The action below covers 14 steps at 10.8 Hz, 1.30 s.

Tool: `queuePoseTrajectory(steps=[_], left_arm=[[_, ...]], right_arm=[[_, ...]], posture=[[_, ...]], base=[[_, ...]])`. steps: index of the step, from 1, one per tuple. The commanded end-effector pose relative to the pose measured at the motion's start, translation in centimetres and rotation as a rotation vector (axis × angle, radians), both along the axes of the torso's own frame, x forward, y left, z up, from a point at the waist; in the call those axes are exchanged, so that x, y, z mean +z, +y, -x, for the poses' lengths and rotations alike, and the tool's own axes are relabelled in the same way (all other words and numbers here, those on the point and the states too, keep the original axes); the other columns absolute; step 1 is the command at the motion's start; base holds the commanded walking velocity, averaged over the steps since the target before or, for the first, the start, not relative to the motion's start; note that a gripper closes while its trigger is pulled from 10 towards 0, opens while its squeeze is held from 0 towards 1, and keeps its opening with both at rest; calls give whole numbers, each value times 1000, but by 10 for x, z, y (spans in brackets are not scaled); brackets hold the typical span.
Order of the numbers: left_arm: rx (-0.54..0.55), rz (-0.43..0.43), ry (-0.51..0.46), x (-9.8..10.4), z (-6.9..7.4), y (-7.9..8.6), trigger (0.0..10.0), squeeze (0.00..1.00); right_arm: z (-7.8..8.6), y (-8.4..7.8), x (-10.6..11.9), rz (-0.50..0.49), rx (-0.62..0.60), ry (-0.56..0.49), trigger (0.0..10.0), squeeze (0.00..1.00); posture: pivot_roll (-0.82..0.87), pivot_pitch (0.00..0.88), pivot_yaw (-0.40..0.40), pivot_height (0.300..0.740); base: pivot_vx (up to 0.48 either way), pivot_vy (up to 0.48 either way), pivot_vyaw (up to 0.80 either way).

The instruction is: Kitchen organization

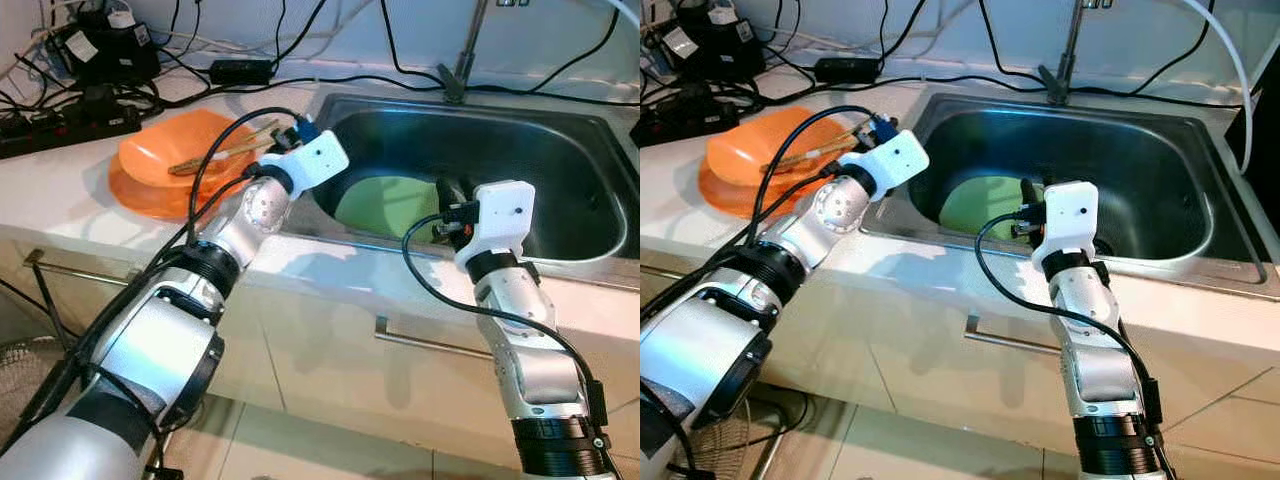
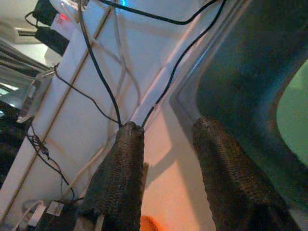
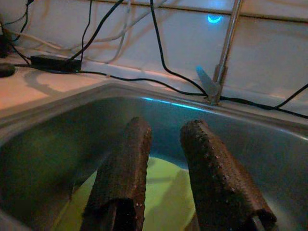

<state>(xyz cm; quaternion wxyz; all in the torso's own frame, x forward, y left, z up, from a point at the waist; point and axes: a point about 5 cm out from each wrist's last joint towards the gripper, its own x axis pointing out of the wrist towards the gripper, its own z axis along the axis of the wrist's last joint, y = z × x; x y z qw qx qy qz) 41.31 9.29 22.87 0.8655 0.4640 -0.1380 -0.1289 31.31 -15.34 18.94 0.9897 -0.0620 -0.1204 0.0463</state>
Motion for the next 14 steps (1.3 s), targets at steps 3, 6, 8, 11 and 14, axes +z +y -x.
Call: queuePoseTrajectory(steps=[3,6,8,11,14], left_arm=[[7,-53,-57,13,-2,1,10000,0],[57,-76,-53,10,-4,10,10000,0],[120,-76,-46,11,-6,19,10000,0],[121,-59,-55,14,-7,17,0,0],[135,-57,-71,18,-7,18,0,0]], right_arm=[[2,-2,-1,-14,-7,11,10000,0],[2,-1,-3,-12,-3,22,10000,0],[2,-1,-5,-11,0,29,10000,0],[2,-1,-6,-10,-2,34,10000,0],[0,1,-7,-11,-4,38,10000,0]], posture=[[40,154,33,740],[44,152,27,740],[40,155,25,740],[41,154,26,740],[46,146,24,740]], base=[[0,0,0],[0,0,0],[0,0,0],[0,0,0],[0,0,0]])
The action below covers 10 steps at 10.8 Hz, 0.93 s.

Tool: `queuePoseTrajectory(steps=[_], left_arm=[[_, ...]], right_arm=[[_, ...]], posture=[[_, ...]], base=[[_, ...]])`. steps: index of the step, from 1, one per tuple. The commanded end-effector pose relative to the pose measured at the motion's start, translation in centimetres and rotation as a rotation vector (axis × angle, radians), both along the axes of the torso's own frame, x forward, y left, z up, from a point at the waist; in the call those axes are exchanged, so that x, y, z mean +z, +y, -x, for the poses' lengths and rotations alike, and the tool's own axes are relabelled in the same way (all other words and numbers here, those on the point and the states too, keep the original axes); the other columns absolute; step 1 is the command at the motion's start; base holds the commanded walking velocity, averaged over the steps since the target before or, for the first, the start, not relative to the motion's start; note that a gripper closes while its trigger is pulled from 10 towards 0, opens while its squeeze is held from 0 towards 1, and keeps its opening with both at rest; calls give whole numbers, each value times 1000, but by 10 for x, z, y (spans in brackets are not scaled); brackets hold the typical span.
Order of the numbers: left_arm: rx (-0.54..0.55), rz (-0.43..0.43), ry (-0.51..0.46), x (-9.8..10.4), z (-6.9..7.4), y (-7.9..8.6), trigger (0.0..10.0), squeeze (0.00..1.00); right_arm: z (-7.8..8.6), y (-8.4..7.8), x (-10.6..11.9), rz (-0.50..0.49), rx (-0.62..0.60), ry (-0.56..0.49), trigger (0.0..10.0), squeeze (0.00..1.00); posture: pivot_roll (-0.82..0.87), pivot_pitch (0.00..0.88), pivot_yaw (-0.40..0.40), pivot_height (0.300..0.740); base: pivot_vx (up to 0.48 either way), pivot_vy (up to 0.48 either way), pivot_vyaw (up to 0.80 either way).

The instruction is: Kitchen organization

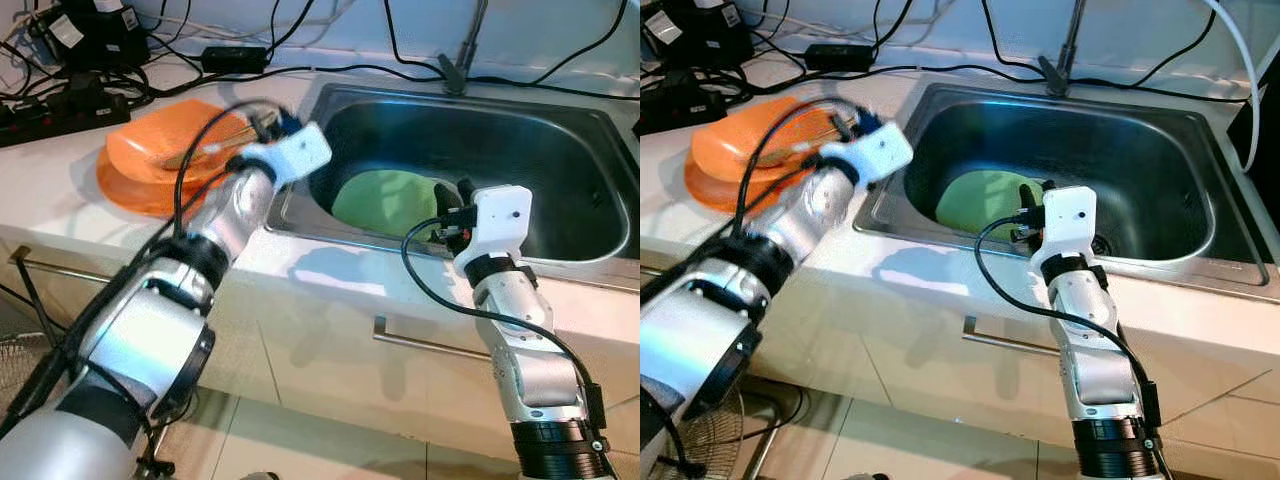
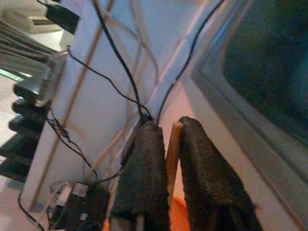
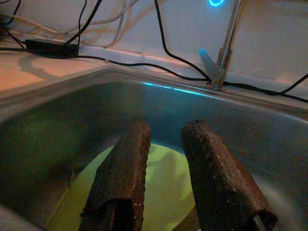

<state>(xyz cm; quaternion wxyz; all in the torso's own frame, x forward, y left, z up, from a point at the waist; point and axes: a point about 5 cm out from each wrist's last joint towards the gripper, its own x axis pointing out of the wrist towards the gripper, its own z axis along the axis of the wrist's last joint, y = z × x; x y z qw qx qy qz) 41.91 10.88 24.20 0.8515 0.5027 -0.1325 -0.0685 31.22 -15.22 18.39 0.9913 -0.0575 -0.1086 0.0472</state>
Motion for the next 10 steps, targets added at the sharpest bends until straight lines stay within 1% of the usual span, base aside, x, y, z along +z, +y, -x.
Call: queuePoseTrajectory(steps=[1,3,5,7,8,9,10], left_arm=[[23,6,-14,5,-1,3,0,0],[36,-4,-27,8,-2,5,0,0],[53,-42,-65,15,-3,7,0,0],[92,-152,-193,35,-3,8,0,0],[101,-163,-209,36,-3,9,0,0],[80,-136,-285,53,2,4,1608,0],[51,-107,-332,59,6,-1,10000,0]], right_arm=[[-1,0,-1,-3,-4,12,10000,0],[-3,2,-1,-5,0,10,10000,0],[-5,4,-1,-10,5,9,10000,0],[-8,10,-1,-23,19,7,10000,0],[-10,12,-1,-26,24,7,10000,0],[-13,16,0,-34,31,2,10000,0],[-15,17,0,-39,33,-2,10000,0]], posture=[[45,145,24,740],[53,146,24,740],[61,144,26,740],[78,133,27,740],[85,126,29,740],[94,114,31,740],[100,103,31,740]], base=[[0,0,0],[0,0,0],[0,0,0],[0,0,0],[0,0,0],[0,0,0],[0,0,0]])
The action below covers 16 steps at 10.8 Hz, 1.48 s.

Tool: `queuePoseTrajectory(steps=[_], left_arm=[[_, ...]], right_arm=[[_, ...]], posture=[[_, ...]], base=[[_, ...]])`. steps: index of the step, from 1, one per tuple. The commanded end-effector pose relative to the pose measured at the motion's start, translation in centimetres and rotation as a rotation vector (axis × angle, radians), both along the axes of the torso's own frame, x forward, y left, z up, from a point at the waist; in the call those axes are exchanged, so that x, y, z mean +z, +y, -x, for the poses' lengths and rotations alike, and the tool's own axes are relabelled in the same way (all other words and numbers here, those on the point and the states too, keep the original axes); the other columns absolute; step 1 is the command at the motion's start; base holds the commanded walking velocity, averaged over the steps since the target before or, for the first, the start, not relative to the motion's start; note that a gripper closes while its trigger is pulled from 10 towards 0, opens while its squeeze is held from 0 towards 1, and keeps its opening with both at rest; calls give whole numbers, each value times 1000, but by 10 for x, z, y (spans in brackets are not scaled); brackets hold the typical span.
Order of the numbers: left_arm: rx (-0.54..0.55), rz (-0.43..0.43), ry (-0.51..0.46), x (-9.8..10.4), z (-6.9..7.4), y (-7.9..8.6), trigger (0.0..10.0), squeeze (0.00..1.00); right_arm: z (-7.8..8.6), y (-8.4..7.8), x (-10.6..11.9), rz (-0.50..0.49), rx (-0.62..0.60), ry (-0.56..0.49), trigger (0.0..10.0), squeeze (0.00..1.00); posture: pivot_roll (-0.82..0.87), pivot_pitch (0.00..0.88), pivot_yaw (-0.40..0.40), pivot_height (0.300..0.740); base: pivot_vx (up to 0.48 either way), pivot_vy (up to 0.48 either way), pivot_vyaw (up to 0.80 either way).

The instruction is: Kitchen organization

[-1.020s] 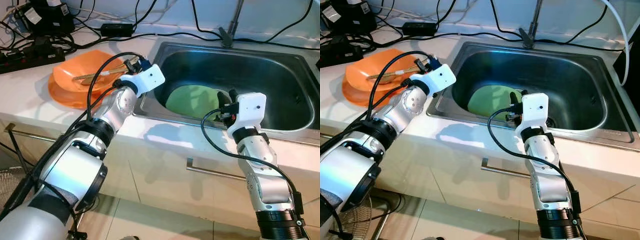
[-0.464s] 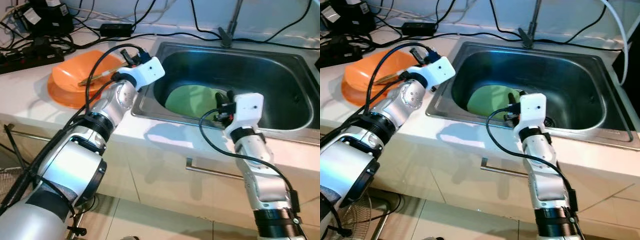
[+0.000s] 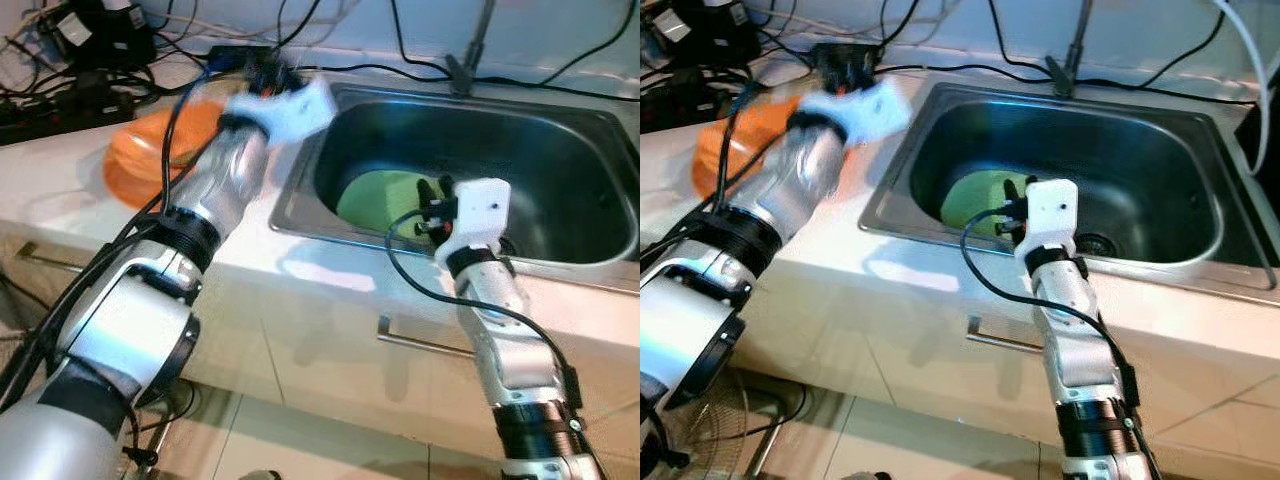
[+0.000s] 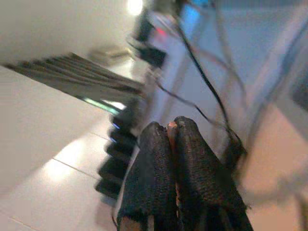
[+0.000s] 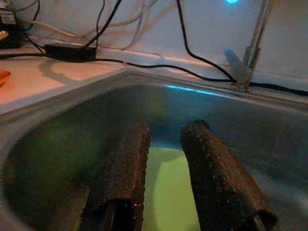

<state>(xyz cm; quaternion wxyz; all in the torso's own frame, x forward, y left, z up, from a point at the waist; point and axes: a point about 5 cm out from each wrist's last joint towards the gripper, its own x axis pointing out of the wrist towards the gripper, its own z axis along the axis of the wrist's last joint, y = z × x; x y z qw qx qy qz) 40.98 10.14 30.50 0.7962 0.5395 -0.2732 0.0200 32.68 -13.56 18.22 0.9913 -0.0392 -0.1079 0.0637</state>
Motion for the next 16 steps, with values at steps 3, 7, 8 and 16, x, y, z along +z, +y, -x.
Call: queuePoseTrajectory(steps=[3,7,8,16], left_arm=[[-449,348,-65,14,38,-31,10000,0],[-808,596,58,23,69,-46,10000,0],[-846,639,88,21,72,-47,10000,0],[-977,803,361,-5,74,-48,10000,0]], right_arm=[[-12,1,10,-20,-2,-46,10000,0],[-20,-3,23,-35,55,-119,10000,1000],[-19,-1,26,-34,80,-135,10000,1000],[-3,24,33,-15,404,-197,10000,0]], posture=[[102,42,36,740],[122,0,42,740],[121,0,45,740],[121,2,55,740]], base=[[0,0,0],[0,0,0],[0,0,0],[0,0,0]])
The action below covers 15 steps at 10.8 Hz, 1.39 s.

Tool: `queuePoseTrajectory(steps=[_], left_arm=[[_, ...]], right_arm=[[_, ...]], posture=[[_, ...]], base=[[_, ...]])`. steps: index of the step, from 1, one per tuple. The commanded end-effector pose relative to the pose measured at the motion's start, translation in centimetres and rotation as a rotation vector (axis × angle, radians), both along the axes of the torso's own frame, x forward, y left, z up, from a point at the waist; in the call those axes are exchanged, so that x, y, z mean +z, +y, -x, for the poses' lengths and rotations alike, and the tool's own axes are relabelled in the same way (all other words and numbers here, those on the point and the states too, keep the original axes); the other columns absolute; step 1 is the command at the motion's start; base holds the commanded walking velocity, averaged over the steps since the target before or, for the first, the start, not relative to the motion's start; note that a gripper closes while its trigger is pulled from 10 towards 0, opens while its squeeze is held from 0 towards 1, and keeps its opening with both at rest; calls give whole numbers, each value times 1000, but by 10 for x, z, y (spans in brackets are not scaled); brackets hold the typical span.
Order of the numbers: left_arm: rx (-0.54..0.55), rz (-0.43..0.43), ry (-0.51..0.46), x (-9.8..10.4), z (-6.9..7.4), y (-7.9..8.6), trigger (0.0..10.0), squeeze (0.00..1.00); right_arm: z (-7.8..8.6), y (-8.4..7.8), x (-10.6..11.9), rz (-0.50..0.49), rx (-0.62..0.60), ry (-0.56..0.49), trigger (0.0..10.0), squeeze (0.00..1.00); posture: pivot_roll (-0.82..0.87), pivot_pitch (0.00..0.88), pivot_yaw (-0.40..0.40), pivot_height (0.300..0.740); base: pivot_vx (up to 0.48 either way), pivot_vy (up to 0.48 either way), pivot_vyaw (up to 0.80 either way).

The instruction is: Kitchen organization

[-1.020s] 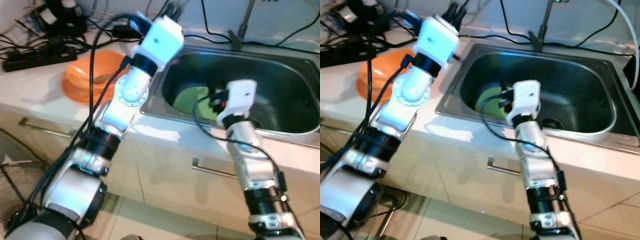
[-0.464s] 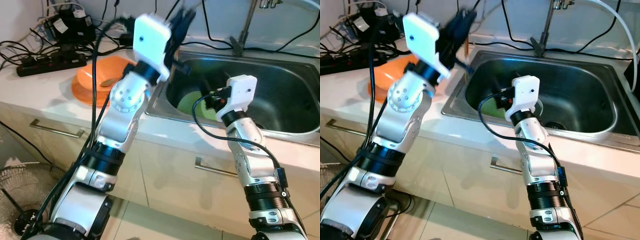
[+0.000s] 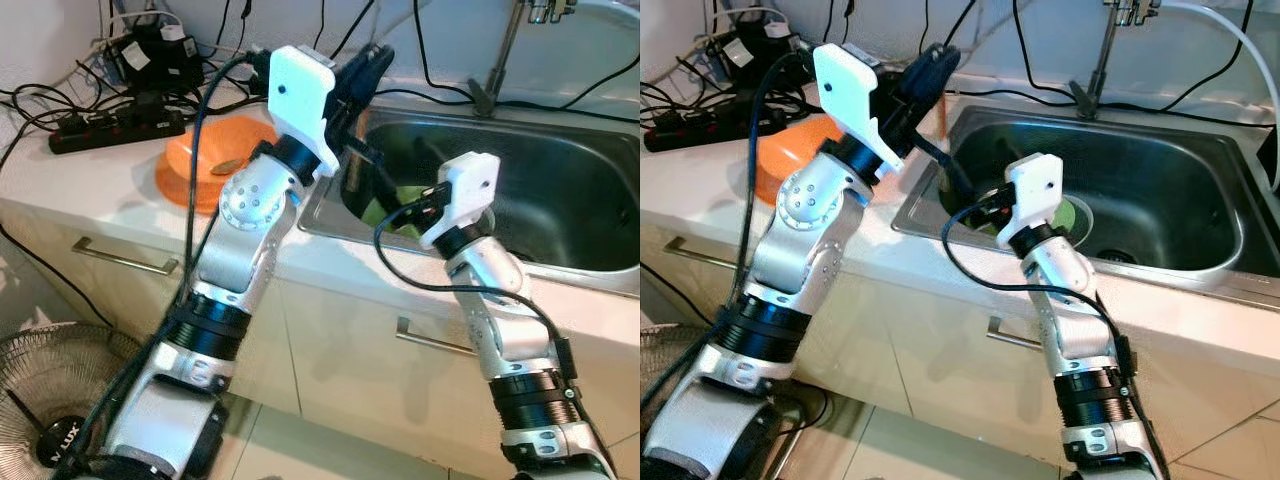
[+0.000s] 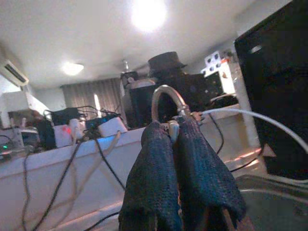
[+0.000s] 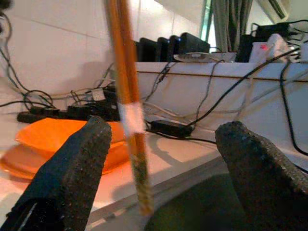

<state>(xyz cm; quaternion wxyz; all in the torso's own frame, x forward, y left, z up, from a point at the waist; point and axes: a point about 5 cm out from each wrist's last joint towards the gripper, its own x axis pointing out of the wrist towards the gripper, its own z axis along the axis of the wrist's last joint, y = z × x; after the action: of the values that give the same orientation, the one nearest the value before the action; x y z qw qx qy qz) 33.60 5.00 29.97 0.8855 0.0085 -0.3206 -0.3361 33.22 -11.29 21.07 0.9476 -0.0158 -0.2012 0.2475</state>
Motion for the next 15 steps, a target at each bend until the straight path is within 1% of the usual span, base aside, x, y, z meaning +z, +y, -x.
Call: queuePoseTrajectory(steps=[1,2,3,5,6,7,8,15], left_arm=[[-21,9,34,-5,0,2,10000,0],[-72,2,65,-11,3,-4,10000,0],[-120,-6,76,-15,8,-10,10000,0],[-157,-13,92,-19,11,-15,10000,0],[-173,-5,101,-19,12,-15,10000,0],[-177,-3,102,-18,13,-15,10000,0],[-179,-8,102,-18,13,-14,10000,0],[-187,-13,109,-18,16,-16,10000,0]], right_arm=[[2,4,2,2,21,-13,10000,0],[2,7,0,5,28,-5,10000,0],[3,9,0,3,39,-1,10000,0],[2,11,-2,4,45,4,10000,0],[1,12,-3,2,45,13,8706,0],[0,12,-4,4,42,18,353,0],[-1,12,-6,14,39,25,0,0],[-3,17,-9,8,37,35,0,0]], posture=[[118,5,56,740],[122,6,55,740],[124,7,51,740],[127,8,46,740],[127,10,45,740],[132,12,42,740],[136,14,41,740],[146,22,40,740]], base=[[0,0,0],[0,0,0],[0,0,0],[0,0,0],[0,0,0],[0,0,0],[0,0,0],[0,0,0]])
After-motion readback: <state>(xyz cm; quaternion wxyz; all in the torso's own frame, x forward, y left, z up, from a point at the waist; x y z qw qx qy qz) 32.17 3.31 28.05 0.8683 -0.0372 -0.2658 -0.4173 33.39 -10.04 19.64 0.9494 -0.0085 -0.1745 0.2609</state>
